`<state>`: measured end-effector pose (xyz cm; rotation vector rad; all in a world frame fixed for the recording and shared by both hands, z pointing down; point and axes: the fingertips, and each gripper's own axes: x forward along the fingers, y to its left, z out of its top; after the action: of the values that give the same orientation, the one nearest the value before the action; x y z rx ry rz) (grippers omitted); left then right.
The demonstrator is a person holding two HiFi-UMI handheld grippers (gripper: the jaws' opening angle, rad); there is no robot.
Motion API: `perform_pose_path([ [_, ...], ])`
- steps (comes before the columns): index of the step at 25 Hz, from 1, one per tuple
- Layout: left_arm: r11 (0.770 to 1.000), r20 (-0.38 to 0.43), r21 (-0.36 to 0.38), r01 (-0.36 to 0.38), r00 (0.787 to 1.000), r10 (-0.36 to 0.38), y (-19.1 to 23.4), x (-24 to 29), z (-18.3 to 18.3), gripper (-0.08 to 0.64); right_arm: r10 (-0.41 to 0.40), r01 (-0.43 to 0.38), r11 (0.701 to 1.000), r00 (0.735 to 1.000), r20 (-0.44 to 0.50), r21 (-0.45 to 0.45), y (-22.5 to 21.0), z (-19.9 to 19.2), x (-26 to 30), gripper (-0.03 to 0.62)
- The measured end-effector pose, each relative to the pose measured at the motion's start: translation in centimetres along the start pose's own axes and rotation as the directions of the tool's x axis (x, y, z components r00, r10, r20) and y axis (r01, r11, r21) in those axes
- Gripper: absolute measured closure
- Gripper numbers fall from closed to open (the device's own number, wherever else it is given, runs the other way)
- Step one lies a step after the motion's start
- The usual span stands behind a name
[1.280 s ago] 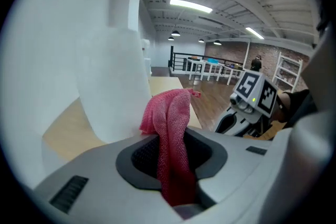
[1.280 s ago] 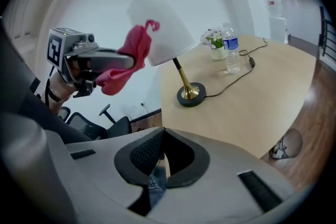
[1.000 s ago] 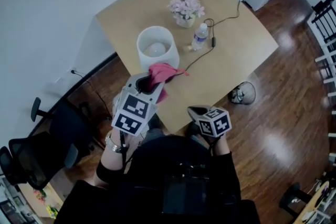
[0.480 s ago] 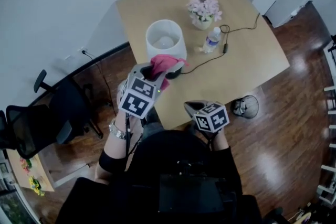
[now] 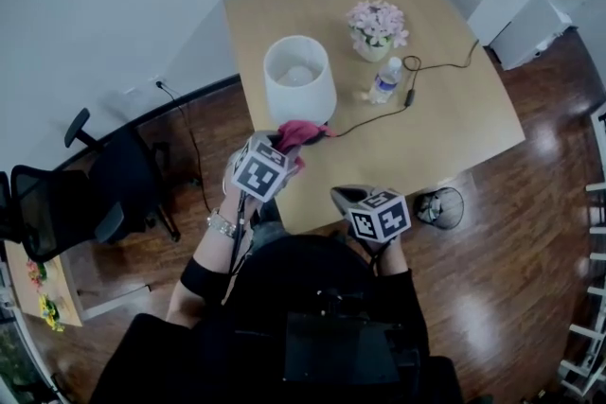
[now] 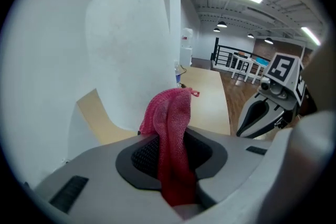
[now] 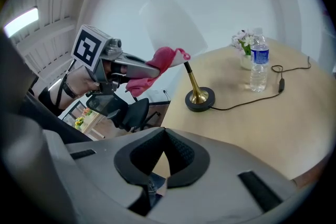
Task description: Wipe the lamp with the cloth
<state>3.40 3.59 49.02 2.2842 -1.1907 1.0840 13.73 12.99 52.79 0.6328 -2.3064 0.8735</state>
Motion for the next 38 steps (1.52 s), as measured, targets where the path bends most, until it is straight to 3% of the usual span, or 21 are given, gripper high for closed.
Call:
perform_pose_path([
  [12,0.996,-0.100,-0.063,0.069,0.992,-0.075,-4.0,3.8,-3.1,0.448,0.015,-0.015,1.000,0.999,0.030,0.013,-1.2,-1.7,-2.7,0.589],
  [15,0.998,-0.046,-0.054,0.044,0.998,-0.046,-5.4,1.5,-1.3,0.448,0.031,-0.031,0.999,0.999,0.024,0.016,-1.1,-2.5,-3.2,0.589],
  [18,1.000,0.056,-0.024,-0.009,0.998,0.010,-6.0,-2.6,2.9,0.448,0.059,-0.059,0.998,0.998,0.002,0.024,-0.7,-3.5,-3.6,0.588],
  [23,0.988,0.180,0.051,-0.148,0.974,0.137,-4.4,-8.5,9.9,0.448,0.071,-0.070,0.997,0.996,-0.052,0.018,-0.2,-5.4,-3.7,0.589],
  [26,0.980,0.193,0.097,-0.174,0.969,0.153,-3.1,-9.1,11.7,0.448,0.051,-0.050,0.998,0.997,-0.052,0.027,-0.8,-4.7,-3.5,0.588],
  [33,0.976,0.239,0.103,-0.190,0.958,0.162,-1.0,-9.3,12.6,0.448,-0.006,0.006,1.000,0.999,-0.034,-0.013,-1.1,-1.2,-3.2,0.589],
  [38,0.980,0.186,0.058,-0.188,0.967,0.175,-0.9,-7.6,11.3,0.448,0.039,-0.043,0.998,0.996,-0.078,-0.046,-1.8,-1.5,-2.8,0.588],
])
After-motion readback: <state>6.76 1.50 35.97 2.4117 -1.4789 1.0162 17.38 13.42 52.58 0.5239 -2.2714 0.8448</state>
